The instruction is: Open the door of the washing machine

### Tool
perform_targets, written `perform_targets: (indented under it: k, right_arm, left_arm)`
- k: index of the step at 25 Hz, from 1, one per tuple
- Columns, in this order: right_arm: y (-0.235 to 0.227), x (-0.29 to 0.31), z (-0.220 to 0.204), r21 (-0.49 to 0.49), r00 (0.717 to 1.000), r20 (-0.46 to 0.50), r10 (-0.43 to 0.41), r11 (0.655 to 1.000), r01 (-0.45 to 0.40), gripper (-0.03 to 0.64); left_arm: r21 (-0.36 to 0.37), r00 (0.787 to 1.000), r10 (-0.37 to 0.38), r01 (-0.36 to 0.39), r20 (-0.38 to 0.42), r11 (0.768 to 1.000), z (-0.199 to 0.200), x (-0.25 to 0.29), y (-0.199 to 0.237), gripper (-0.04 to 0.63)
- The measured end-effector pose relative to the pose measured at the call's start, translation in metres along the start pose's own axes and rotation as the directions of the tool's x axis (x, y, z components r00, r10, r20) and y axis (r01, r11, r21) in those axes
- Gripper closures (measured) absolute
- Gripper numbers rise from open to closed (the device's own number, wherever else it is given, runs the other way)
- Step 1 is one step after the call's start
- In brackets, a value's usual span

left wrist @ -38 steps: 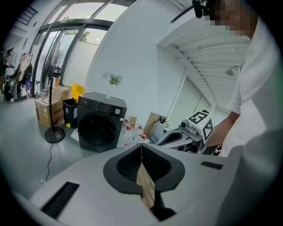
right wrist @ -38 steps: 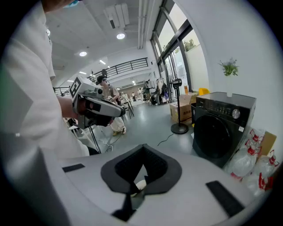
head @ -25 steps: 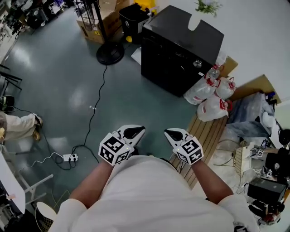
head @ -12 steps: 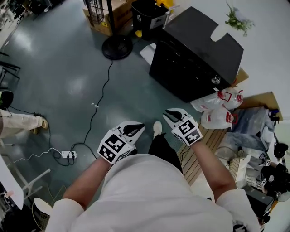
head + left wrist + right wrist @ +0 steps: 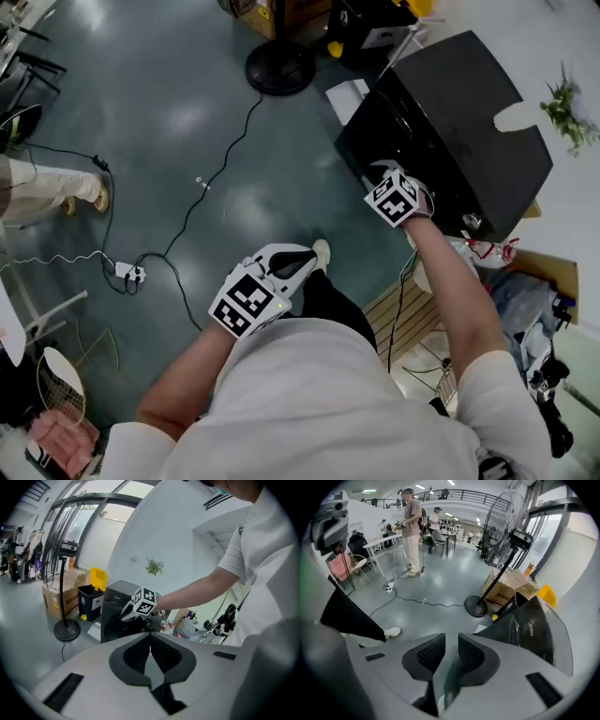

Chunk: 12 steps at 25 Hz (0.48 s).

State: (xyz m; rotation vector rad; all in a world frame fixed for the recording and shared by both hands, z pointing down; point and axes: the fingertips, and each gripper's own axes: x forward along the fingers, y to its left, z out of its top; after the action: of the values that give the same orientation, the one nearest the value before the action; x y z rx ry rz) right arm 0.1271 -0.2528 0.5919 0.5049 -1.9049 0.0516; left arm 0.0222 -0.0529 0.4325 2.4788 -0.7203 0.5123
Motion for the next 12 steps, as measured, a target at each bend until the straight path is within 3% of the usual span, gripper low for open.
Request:
perform_targets:
  k: [6, 12]
  right_arm:
    - [-0.067, 0.074, -0.011, -0.081, 0.991, -0.131, -0.016, 0.997, 0.005, 0.502]
    - [-0.105, 0.134, -0.018, -0.178, 0.963, -0.261, -0.062, 0.984, 0.015, 0.485]
  left_arm:
    - [-0.067, 0.998, 0.063, -0.062, 0.012, 0.996, 0.006, 0.022, 0.016, 0.577]
    - [-0.136, 0.994, 0.110, -0.107, 0.018, 0.985, -0.003, 0.034, 0.027, 0.577]
